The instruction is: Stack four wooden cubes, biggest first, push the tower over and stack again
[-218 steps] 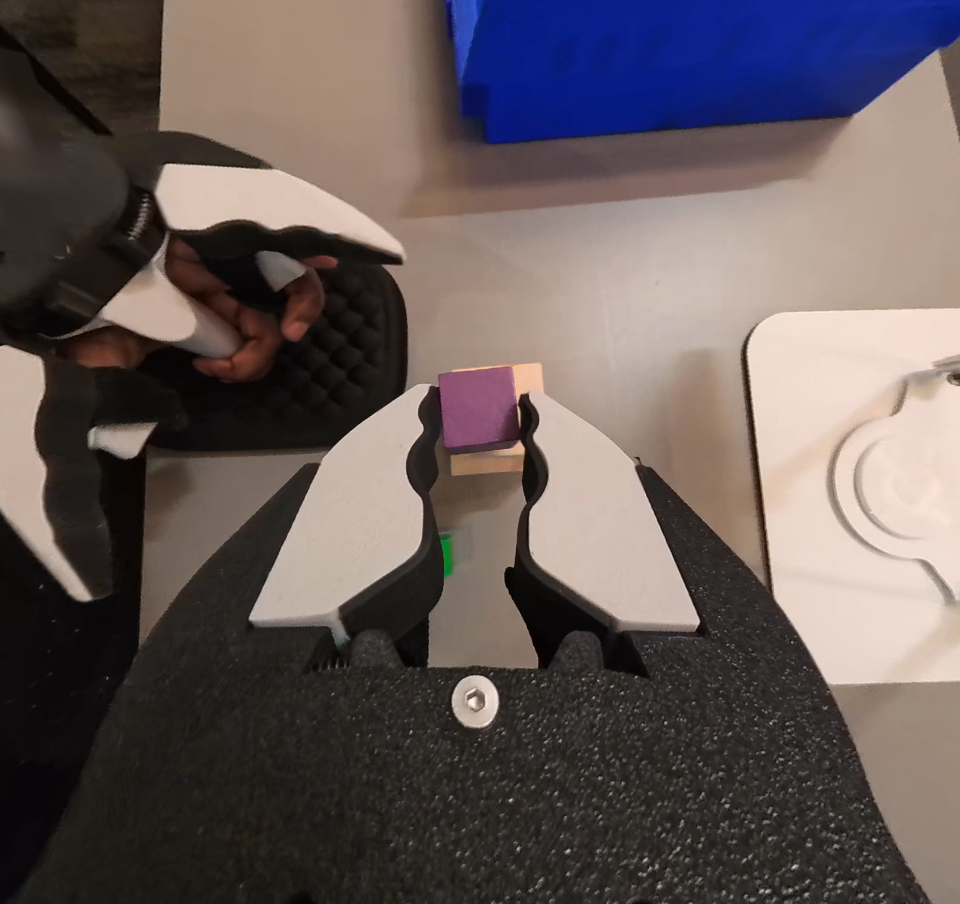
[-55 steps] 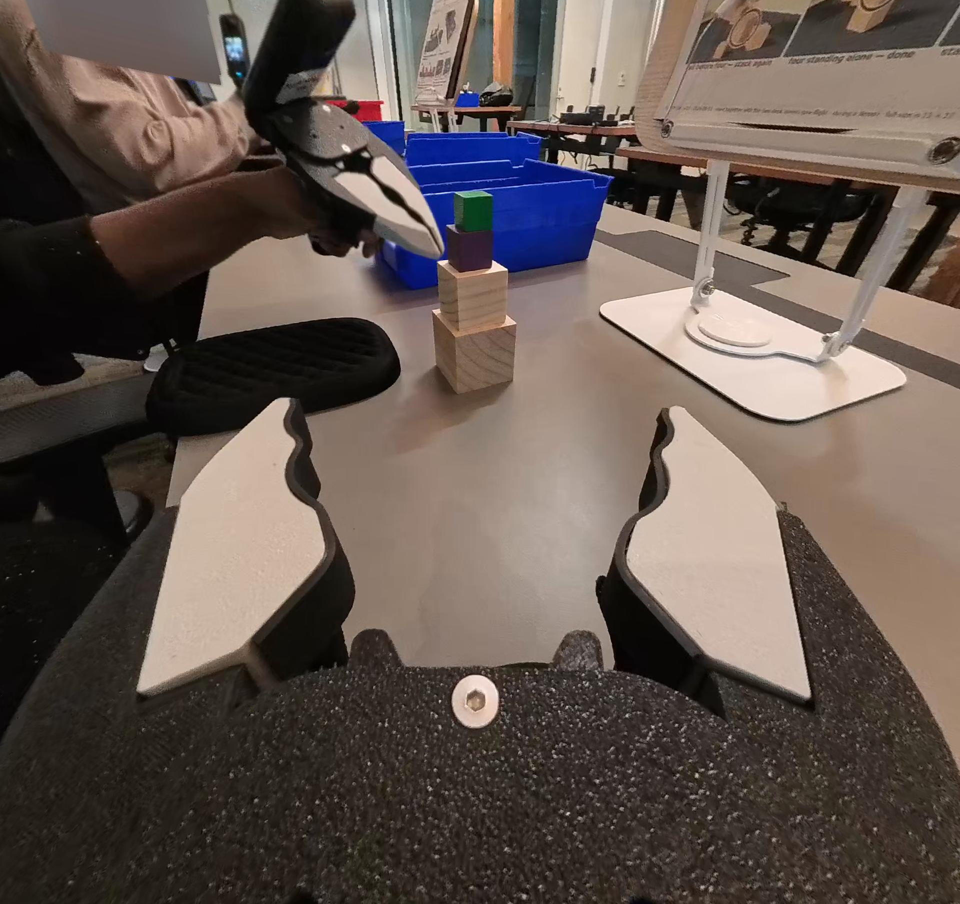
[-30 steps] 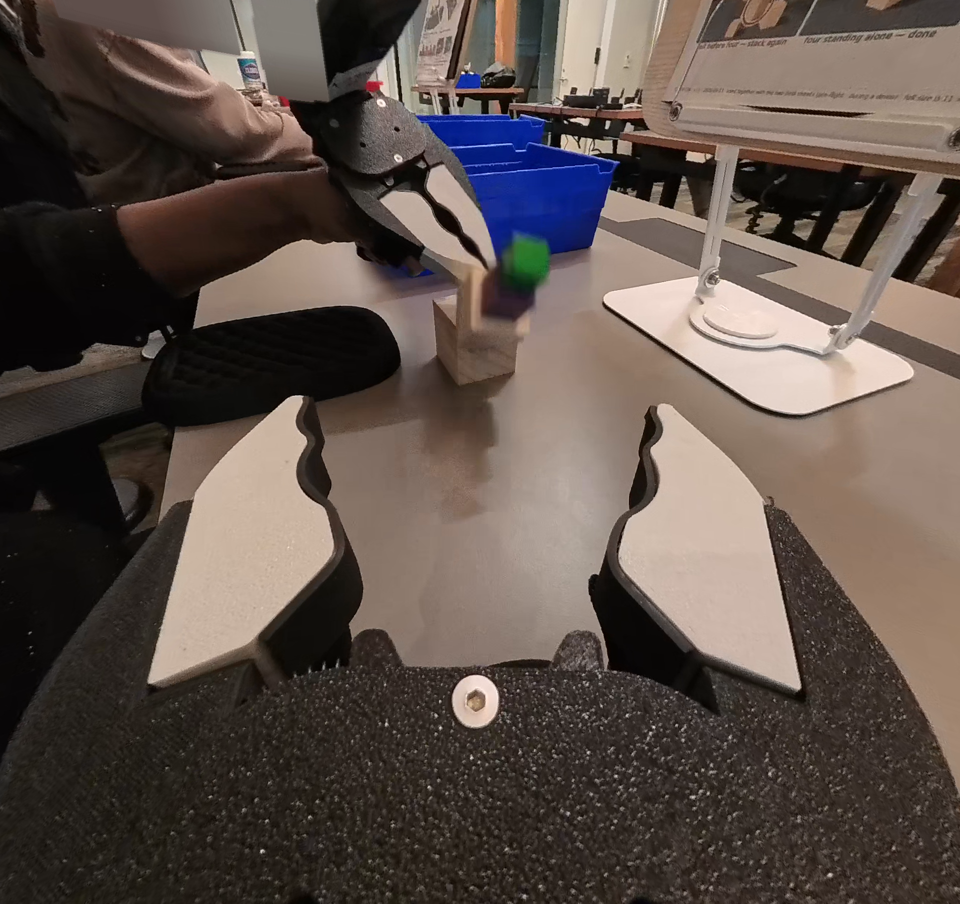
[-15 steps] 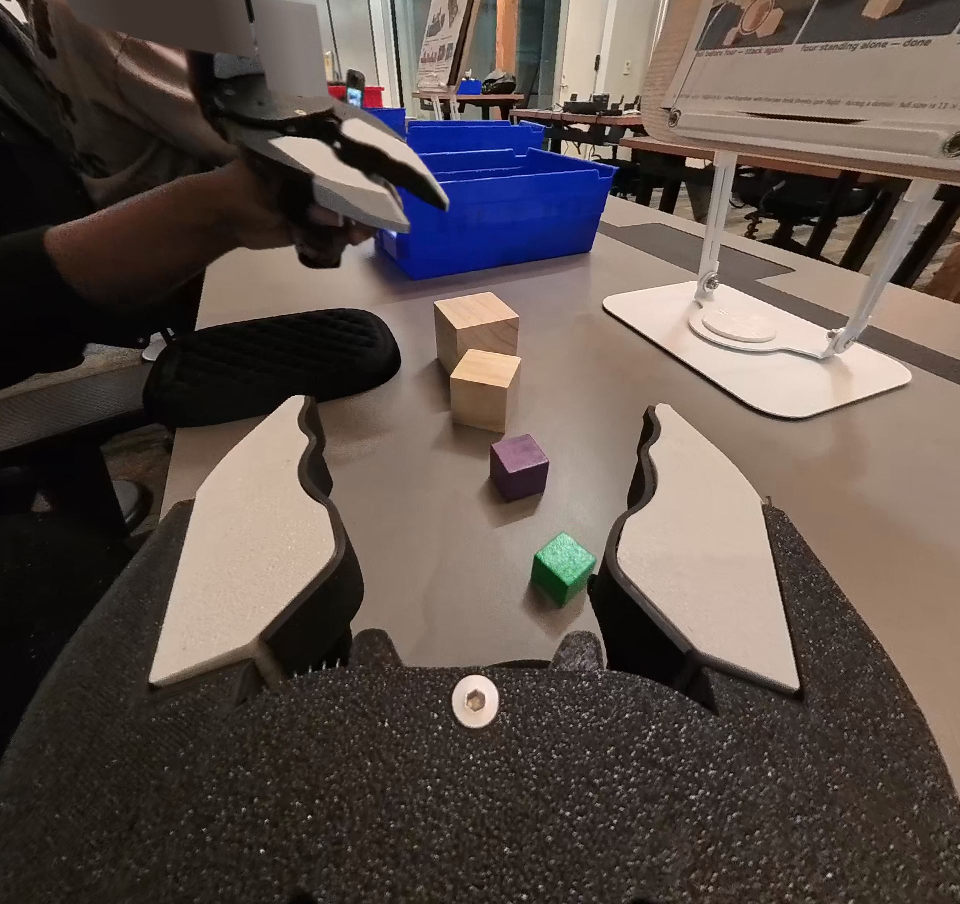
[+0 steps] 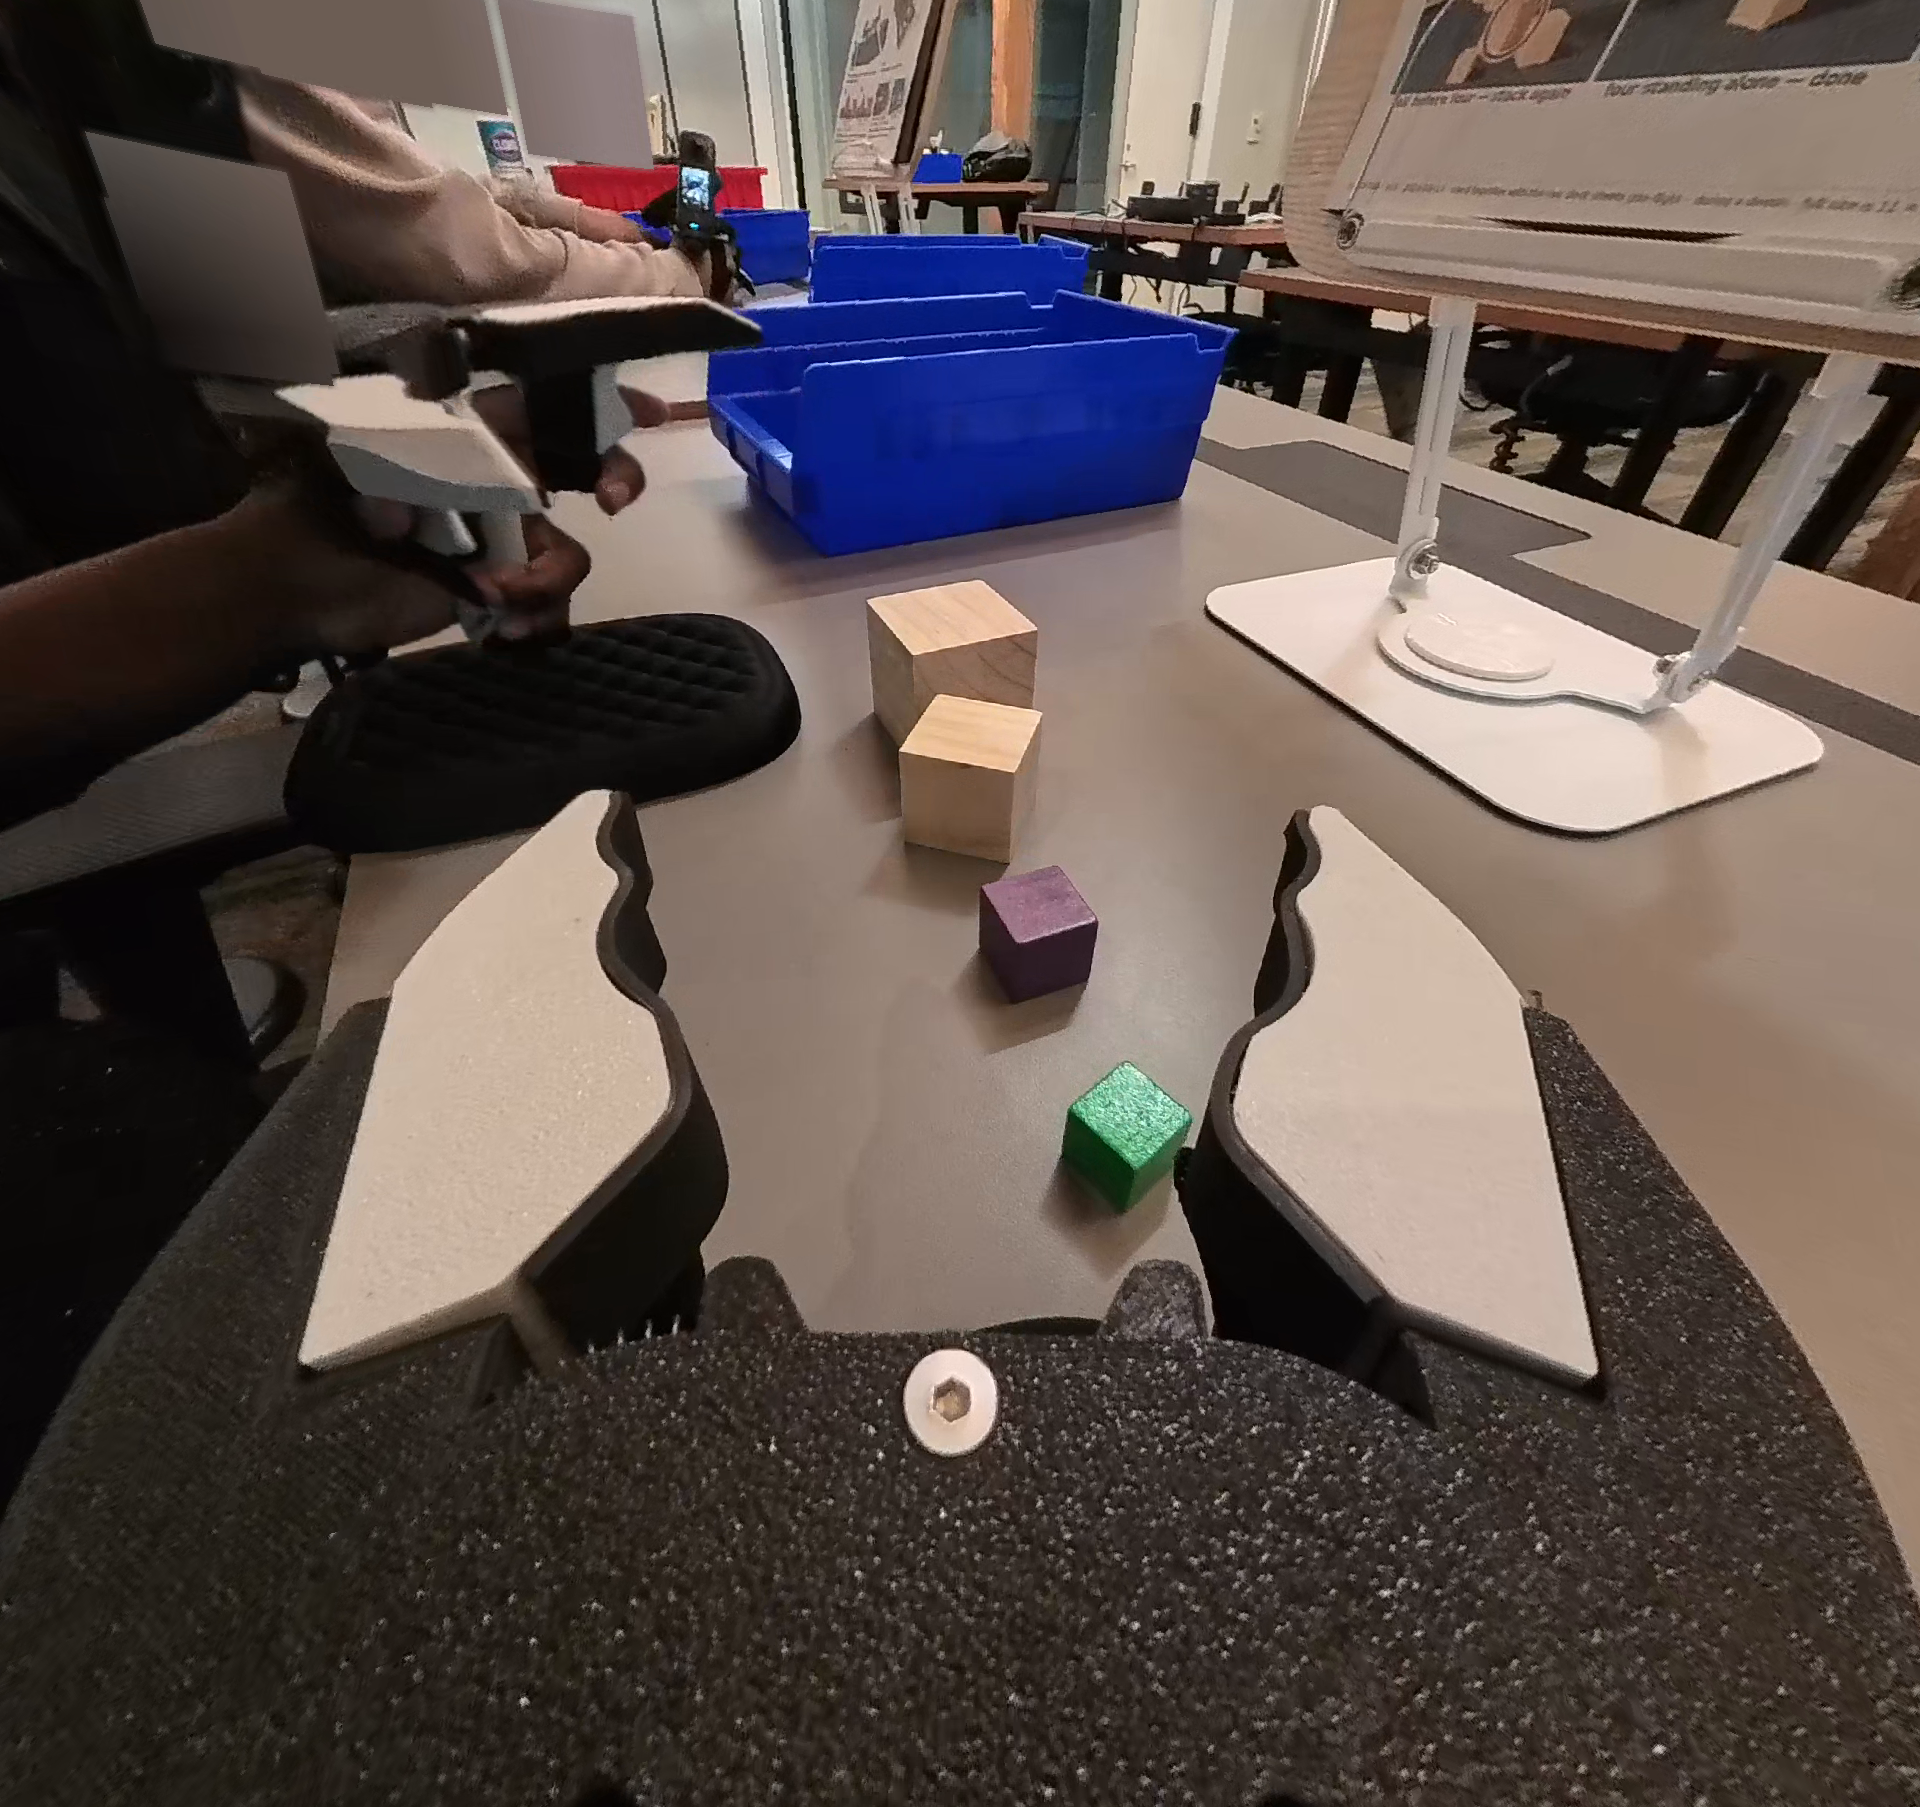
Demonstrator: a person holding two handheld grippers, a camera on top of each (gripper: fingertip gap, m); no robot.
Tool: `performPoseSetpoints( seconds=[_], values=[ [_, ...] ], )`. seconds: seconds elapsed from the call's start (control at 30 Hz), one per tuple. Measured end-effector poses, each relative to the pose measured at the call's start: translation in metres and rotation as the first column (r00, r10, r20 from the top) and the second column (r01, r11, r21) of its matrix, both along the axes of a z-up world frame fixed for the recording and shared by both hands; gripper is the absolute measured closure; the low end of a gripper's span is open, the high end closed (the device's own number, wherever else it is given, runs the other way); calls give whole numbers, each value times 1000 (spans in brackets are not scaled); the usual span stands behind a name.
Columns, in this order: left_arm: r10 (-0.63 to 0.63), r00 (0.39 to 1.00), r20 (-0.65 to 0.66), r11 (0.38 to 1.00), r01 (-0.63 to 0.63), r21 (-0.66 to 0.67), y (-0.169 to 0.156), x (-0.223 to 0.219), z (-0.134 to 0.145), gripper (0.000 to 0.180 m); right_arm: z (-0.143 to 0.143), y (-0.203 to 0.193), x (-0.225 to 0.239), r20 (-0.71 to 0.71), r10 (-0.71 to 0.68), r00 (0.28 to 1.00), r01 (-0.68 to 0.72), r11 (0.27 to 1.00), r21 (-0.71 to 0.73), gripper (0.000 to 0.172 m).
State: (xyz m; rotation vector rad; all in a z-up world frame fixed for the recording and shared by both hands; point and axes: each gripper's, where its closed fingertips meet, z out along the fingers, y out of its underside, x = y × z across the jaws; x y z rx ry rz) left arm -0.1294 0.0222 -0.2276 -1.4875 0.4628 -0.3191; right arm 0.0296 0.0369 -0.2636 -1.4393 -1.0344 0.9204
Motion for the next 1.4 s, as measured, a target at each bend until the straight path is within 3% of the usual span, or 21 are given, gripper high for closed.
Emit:
performPoseSetpoints(
  seconds=[0.17,0.33,0.67,0.83,1.0,1.13,1.33,1.4],
  values=[
    [144,986,78,990,-144,-7,-2,-18,-4,34,-1,1,-1,9,-3,1000,3,1000,-4,59],
    [293,954,68,951,-298,83,-8,-31,4,35,-1,1,0,7,-7,1000,7,1000,-8,60],
    [304,950,77,942,-311,124,-12,-33,3,35,-4,4,-3,35,7,999,-5,998,-55,59],
    [291,954,75,946,-299,128,-12,-32,2,35,17,4,-19,161,120,980,-108,991,-84,91],
    [284,957,62,948,-290,131,-13,-30,2,35,25,19,-72,484,253,837,-226,967,-116,97],
    [282,958,52,950,-286,124,-12,-28,0,35,-1,36,-122,665,322,674,-272,945,-182,105],
    [277,960,46,955,-280,100,-9,-28,-3,35,-48,54,-149,857,324,401,-242,940,-242,67],
    [276,960,54,955,-280,93,-9,-29,-3,35,-55,55,-152,887,318,336,-235,940,-248,67]
  ],
)
